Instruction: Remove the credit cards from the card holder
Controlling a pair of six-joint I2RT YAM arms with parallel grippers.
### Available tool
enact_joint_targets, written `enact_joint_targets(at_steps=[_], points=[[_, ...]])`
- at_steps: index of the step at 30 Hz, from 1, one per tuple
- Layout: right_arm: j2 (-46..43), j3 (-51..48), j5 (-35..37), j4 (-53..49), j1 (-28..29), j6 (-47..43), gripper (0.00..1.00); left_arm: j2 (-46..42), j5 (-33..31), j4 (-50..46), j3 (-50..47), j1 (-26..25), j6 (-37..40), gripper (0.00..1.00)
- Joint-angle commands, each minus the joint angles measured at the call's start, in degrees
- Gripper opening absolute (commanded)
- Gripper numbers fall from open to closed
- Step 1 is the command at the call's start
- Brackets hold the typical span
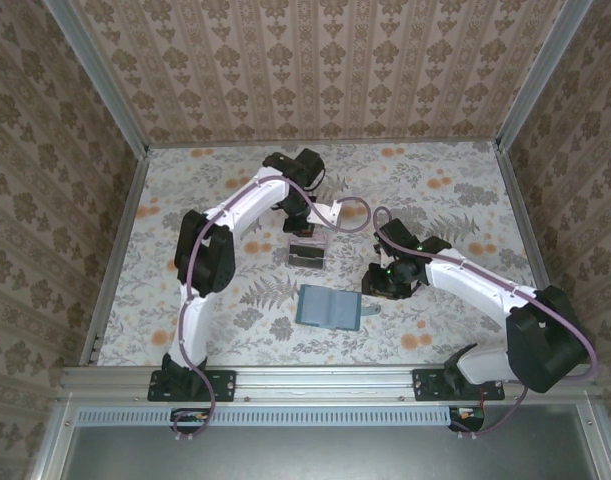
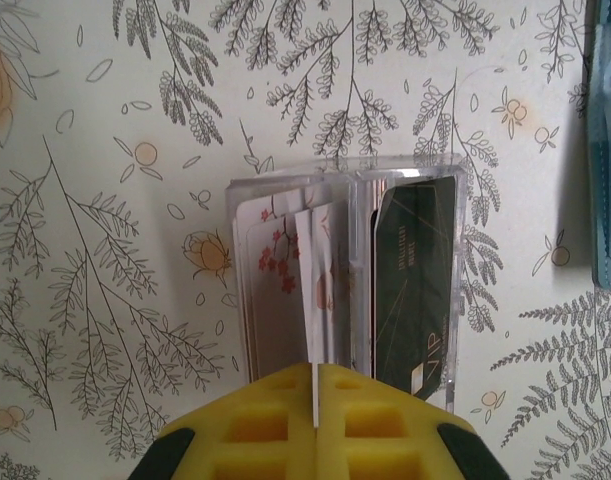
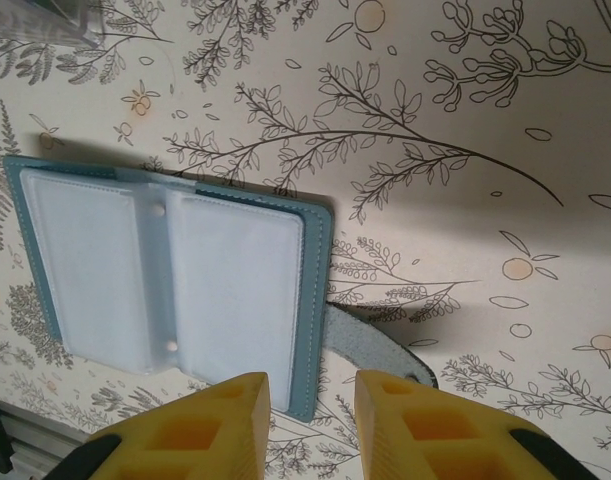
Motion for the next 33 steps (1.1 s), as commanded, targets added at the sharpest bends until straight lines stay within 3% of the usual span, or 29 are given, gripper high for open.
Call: enact_joint_targets(at_steps=[1,8,19,28,33], points=[[1.1,-0.4,-0.2,0.4,-0.3,-0.3,0.29,1.1,-0.4,-3.7,2.2,0.5,1.1,0.00],[1.5,0.3,-0.3,0.0,-0.5,-0.6,0.29,2.0,-0.9,-4.6,5.1,0.2,0.6,0.21],[-0.8,-0.4,0.9,-0.6,-0.8,-0.7,0.30,-1.6,-3.4,-0.6,3.5,0.0,-2.8,0.27],[-1.1,-2.1,-0.3,1.9,-0.9,0.0,0.32,-13.3,-3.4,17.0,-13.5,-0.1,-17.2,0.40],[0.6,-2.2,1.2,2.5,-1.5,-1.7,0.40,-20.5,-6.4,27.6,-25.6,0.2,-26.7,0.52]])
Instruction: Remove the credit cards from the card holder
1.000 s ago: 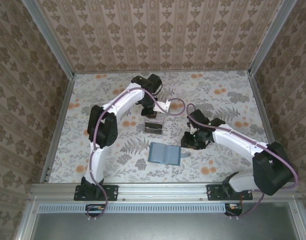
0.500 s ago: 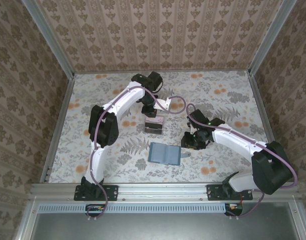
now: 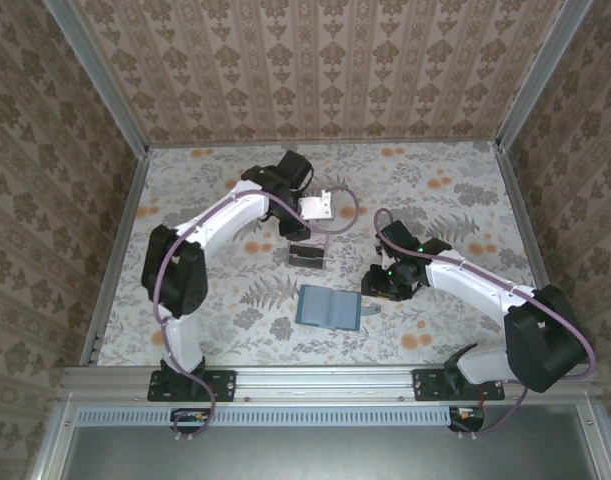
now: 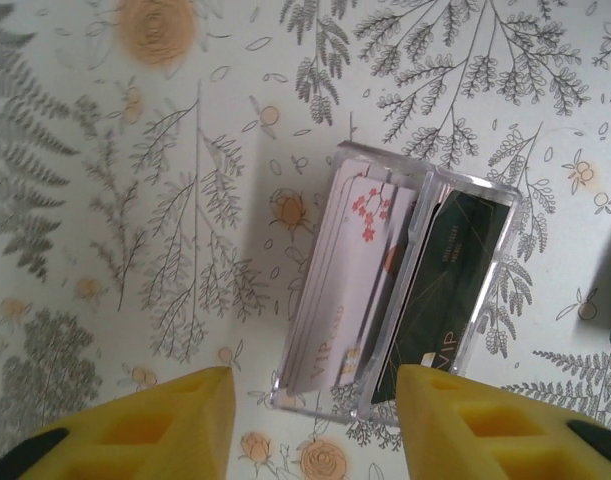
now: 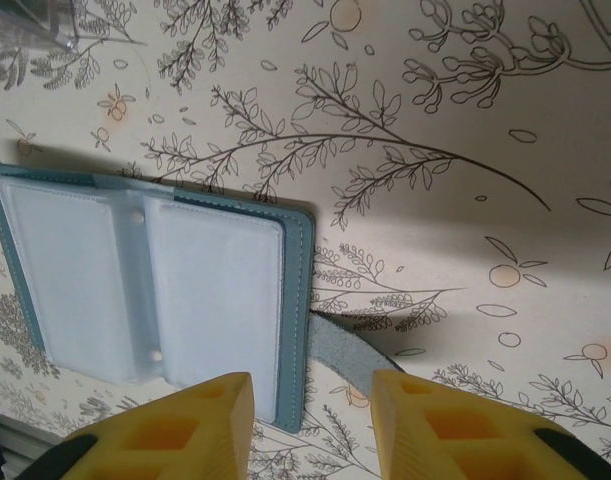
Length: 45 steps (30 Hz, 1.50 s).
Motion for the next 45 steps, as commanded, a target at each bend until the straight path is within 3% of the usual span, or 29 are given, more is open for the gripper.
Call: enact_joint_targets(at_steps=[1,4,5,9,11,17,25,30,38,45], points=[[1.0,-0.5,2.3,0.8,-1.0,-2.3,0.43,-5.1,-2.9,10.3,-7.4,0.6,-10.4,0.70],[3.1,1.1,7.3,-0.7,-2.9,-5.4,0.53,-9.8,-5.8,15.9,-15.2,1.8,-15.9,0.89],[3.7,1.8,8.7,-1.0,-3.6,-6.3,0.57,-11.3,-6.7,18.0,-17.7,2.3,-17.6,0.99],[5.8,4.8,16.3,-1.2,-7.4,-10.3,0.79,-17.6,-10.1,27.7,-28.4,6.1,-25.4,1.00],[7.1,6.3,19.5,-1.0,-9.2,-12.3,0.99,-20.3,-12.5,32.2,-33.5,8.1,-29.0,1.00],[11.7,9.7,28.4,2.0,-14.4,-17.4,1.00,-27.3,-19.1,41.2,-46.1,16.7,-35.8,1.00],[14.5,8.5,36.7,13.9,-23.0,-21.8,0.99,-34.0,-13.5,55.3,-60.0,31.4,-42.1,1.00],[11.9,2.7,33.2,27.6,-28.3,-22.7,0.99,-32.7,-8.8,64.6,-64.0,37.0,-43.8,1.00],[7.1,-11.4,31.0,60.7,-28.7,-29.1,1.00,-30.1,-3.0,78.9,-67.0,40.1,-44.7,1.00],[7.1,-15.1,25.1,68.5,-28.6,-30.8,1.00,-25.1,1.5,89.3,-68.0,41.5,-46.7,1.00]])
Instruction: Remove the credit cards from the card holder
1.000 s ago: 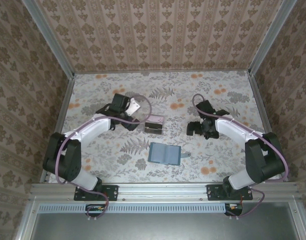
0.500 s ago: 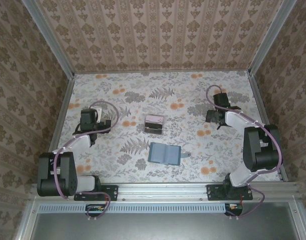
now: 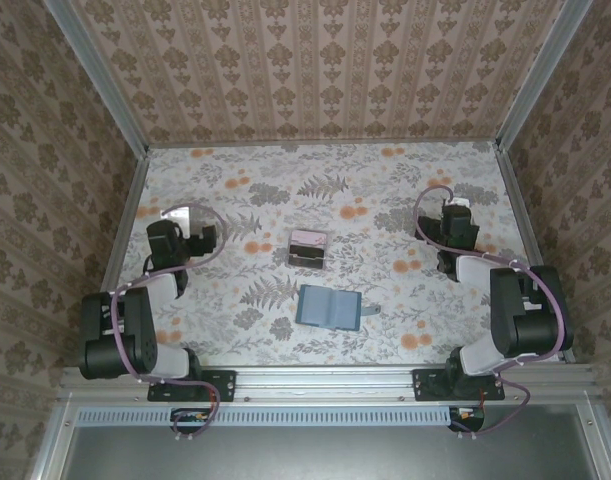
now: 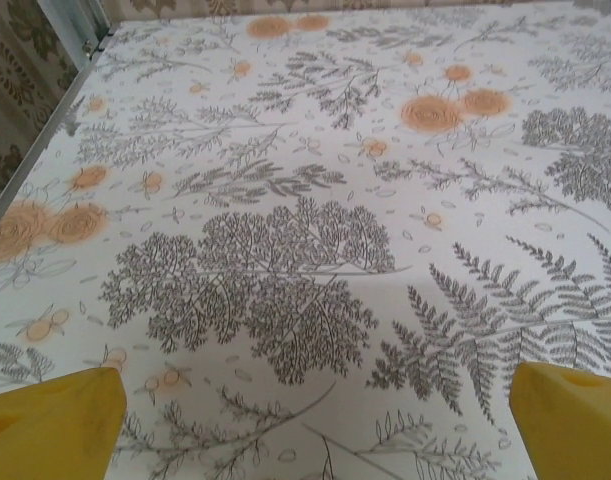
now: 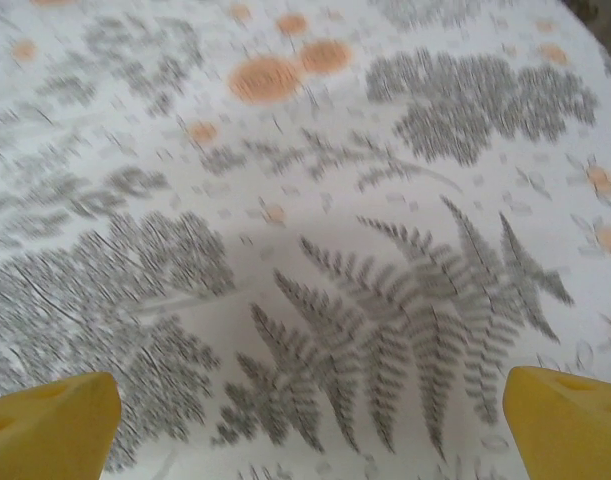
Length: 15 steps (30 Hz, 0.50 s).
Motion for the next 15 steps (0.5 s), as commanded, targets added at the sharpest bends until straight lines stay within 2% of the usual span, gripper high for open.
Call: enact_joint_targets(at_steps=[1,7,8,9,10,15], points=[[-2.1,-3.6,-4.5,10.5,0.3,-2.5,1.00,3.7,4.6,10.6,-1.7,0.6,-1.7,1.00],[-2.0,-7.8,-9.2,18.1,0.2,-4.4,1.00,5.0,3.6,12.3,-2.1,-1.5,0.6,1.00],[-1.0,-8.7,-9.7,20.5,0.3,-4.5,1.00,5.9,2.8,13.7,-2.9,-2.0,1.0,1.00],[0.3,-9.8,-10.4,23.7,0.3,-4.8,1.00,8.0,2.1,19.0,-3.8,-2.2,1.2,1.00],[1.3,-10.8,-11.5,26.7,0.4,-5.5,1.00,7.2,2.0,16.0,-3.5,-2.2,1.1,1.00],[1.4,-9.9,-9.8,24.8,1.3,-6.0,1.00,7.6,-4.3,15.8,-2.9,-4.3,1.7,1.00]])
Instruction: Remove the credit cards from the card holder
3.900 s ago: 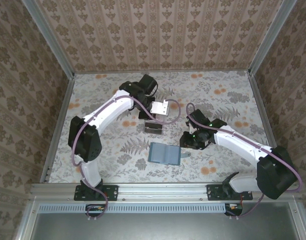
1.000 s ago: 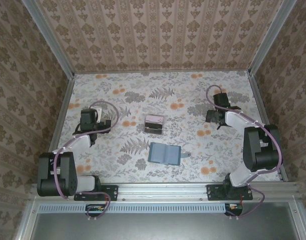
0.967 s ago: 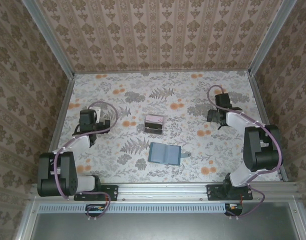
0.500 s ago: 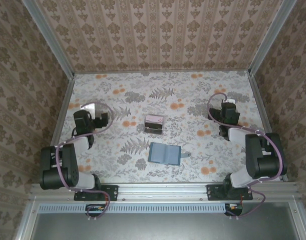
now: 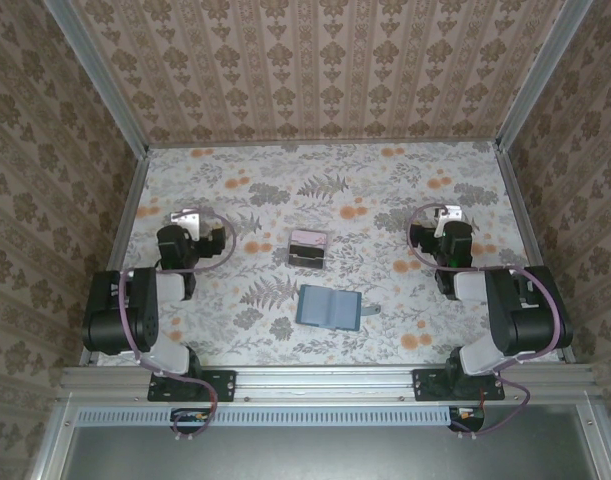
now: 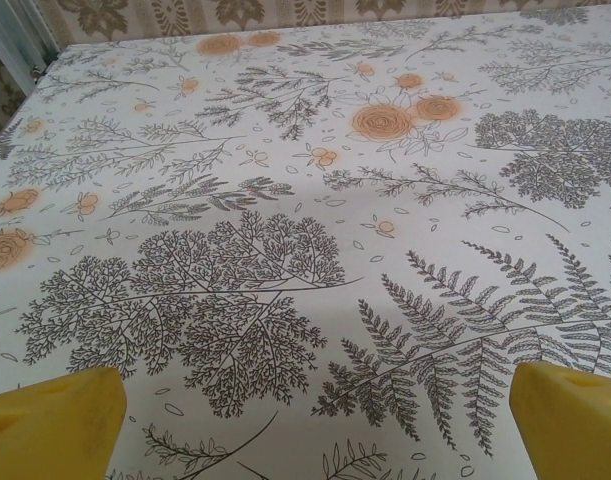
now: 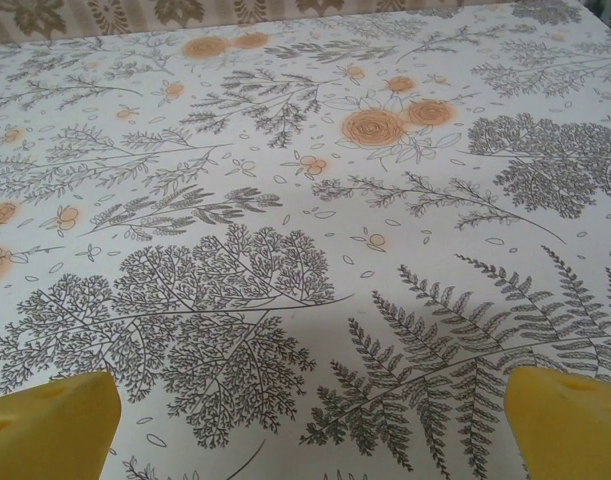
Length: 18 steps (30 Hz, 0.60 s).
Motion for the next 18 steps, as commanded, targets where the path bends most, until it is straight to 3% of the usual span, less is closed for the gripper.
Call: enact_joint_targets(at_steps=[1,18], points=[[0.7,0.3,-0.9,4.2,0.8,-1.6,1.00,0.1,-4.5,2.2,0.0,-1.0,1.1,1.00],[0.5,0.0,-0.2,4.4,1.2,-1.9,1.00,0.1,-5.1,3.0,-0.3,-1.5,1.4,1.00]])
